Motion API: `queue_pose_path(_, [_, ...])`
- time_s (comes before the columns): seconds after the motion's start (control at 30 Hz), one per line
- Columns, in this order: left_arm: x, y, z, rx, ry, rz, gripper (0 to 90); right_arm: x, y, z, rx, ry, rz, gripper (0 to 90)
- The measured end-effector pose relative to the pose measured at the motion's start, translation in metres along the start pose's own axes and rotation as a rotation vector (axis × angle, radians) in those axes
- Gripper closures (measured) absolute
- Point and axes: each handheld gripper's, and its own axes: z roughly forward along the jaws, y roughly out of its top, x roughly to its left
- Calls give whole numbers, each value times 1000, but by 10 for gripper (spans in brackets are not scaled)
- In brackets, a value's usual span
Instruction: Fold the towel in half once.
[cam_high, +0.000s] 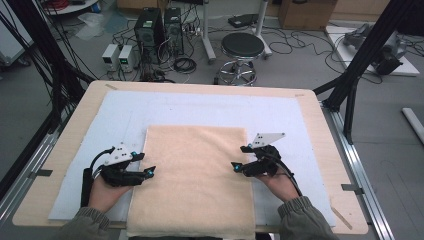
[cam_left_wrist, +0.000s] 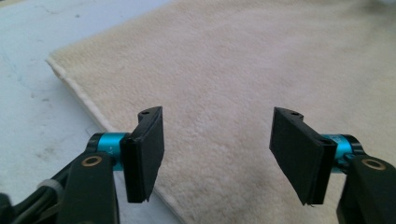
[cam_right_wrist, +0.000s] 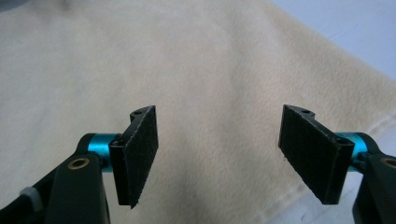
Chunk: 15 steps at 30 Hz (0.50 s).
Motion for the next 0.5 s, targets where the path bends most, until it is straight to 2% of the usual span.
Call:
queue_pose_path(0.13, [5, 7, 2, -24, 11, -23, 331, -5, 9, 5, 16, -16, -6, 278])
queue_pose_path(0.3, [13, 15, 4, -46, 32, -54, 322, -16, 16, 7, 7, -30, -1, 276])
queue_pose_path(0.5, [20, 22, 6, -47, 45, -57, 323, -23, 16, 8, 1, -37, 21, 276])
